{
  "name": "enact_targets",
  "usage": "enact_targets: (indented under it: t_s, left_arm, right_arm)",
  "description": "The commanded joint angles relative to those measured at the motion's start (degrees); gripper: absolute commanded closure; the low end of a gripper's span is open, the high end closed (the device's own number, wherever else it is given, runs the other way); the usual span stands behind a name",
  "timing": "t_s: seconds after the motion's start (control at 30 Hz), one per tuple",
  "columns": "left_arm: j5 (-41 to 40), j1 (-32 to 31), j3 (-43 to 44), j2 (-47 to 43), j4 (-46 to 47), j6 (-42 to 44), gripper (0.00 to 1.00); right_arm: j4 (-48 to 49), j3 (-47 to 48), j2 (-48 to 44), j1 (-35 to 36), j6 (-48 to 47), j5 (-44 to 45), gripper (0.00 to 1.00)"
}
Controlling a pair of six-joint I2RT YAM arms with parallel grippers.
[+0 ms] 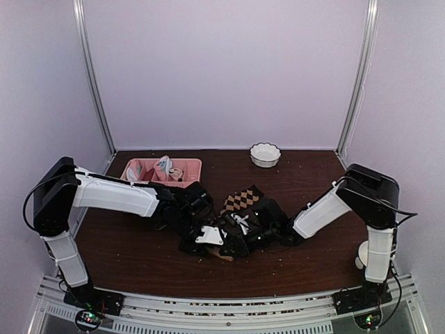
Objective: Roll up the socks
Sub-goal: Roll the sock at the center of the board.
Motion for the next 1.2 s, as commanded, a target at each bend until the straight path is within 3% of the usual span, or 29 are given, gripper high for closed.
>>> enact_targets:
  t_s: [0.0,0.47,0.67,0.83,0.93,1.17]
  left_arm:
    - [2.74,0.31,2.75,0.66,-0.68,-0.86,0.69]
    - [-1.74,0.31,3.22,4.93,1.68,0.02,0.70]
    - [-4.03,0.43,3.14,8.74,2.40,0.32,0.81]
    - [-2.76,1.01,4.06,11.46,-0.37,1.13,0.91]
    - [-2.37,1.10,4.53,12.79,-2.45,1.42,0.88]
    - [-0.49,1.10,8.09,16.23,-8.67,1.48,0.79]
  right_arm:
    - [-25.09,-8.29,7.86,-0.53,0.45,7.59,1.00]
    - [-24.81,-8.80,6.85,-1.06,0.64,6.56,1.00]
    - [-23.74,-9.28,5.50,-1.07,0.75,5.83,1.00]
    - [-22.51,-10.20,3.60,-1.51,0.95,5.92,0.84]
    - [-19.32,-11.64,1.94,-1.99,1.72,4.75,0.79]
    - [-19.19,-11.34,1.47,-2.24,0.82,3.18,0.78]
